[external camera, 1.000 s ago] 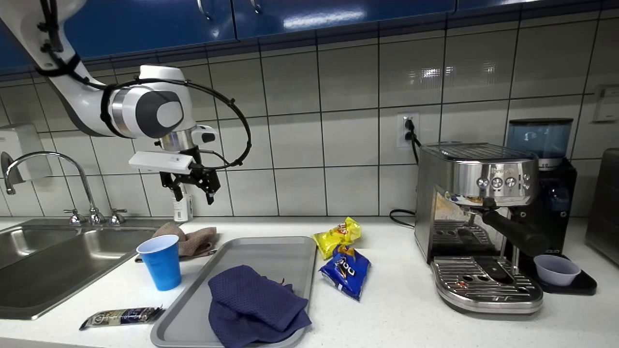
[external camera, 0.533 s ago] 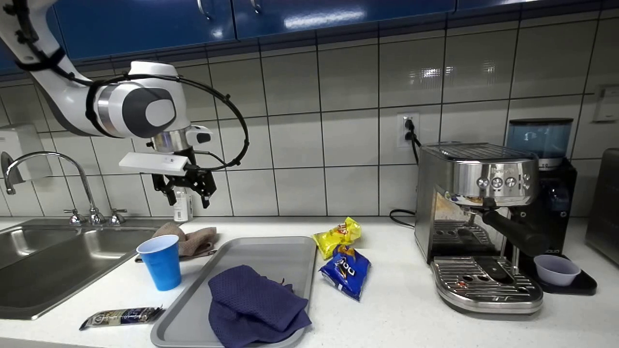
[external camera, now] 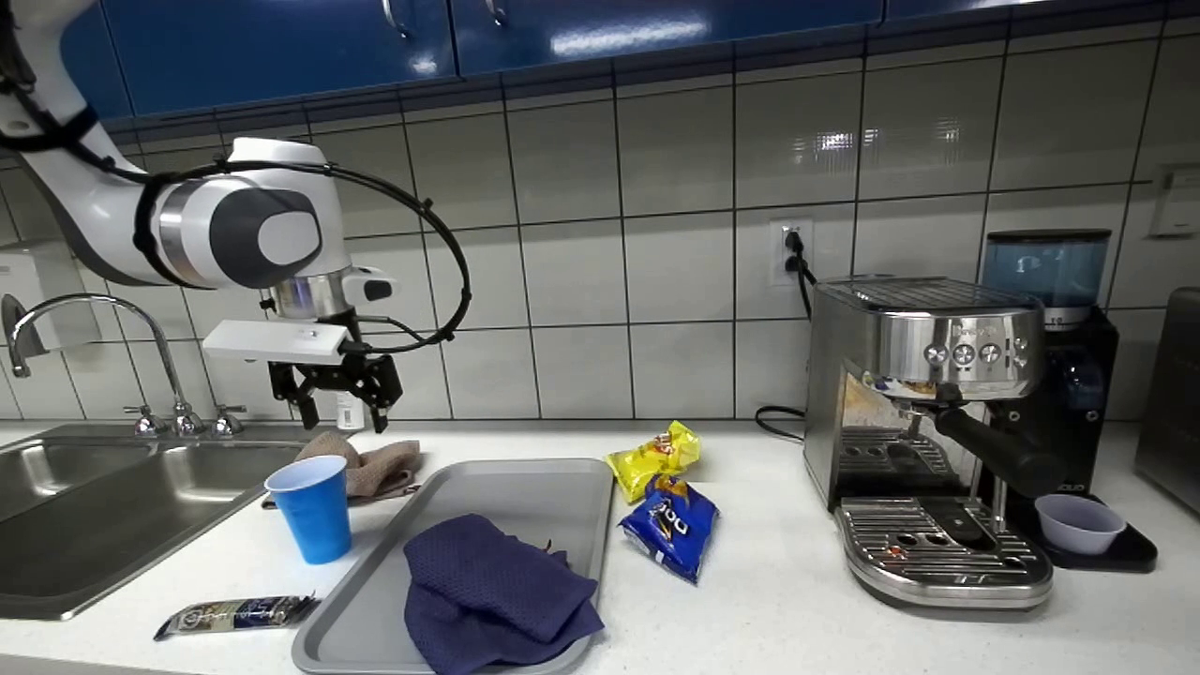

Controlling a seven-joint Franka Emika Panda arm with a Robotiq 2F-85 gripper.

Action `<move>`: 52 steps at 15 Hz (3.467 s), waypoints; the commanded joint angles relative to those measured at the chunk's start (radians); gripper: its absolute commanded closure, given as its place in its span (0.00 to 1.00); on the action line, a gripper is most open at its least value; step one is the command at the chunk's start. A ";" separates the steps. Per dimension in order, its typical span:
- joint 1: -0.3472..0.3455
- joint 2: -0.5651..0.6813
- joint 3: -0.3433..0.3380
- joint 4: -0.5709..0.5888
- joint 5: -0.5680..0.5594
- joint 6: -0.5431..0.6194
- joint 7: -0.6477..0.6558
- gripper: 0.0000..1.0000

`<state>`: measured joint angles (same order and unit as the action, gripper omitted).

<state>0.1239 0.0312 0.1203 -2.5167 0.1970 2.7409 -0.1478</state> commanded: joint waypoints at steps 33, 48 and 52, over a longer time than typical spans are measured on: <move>0.014 0.169 0.024 0.052 -0.082 0.039 0.130 0.25; 0.010 0.162 0.041 0.060 -0.077 0.057 0.121 0.99; -0.001 0.143 0.052 0.066 -0.046 0.059 0.105 0.99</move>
<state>0.1340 0.1966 0.1550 -2.4575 0.1272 2.7961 -0.0497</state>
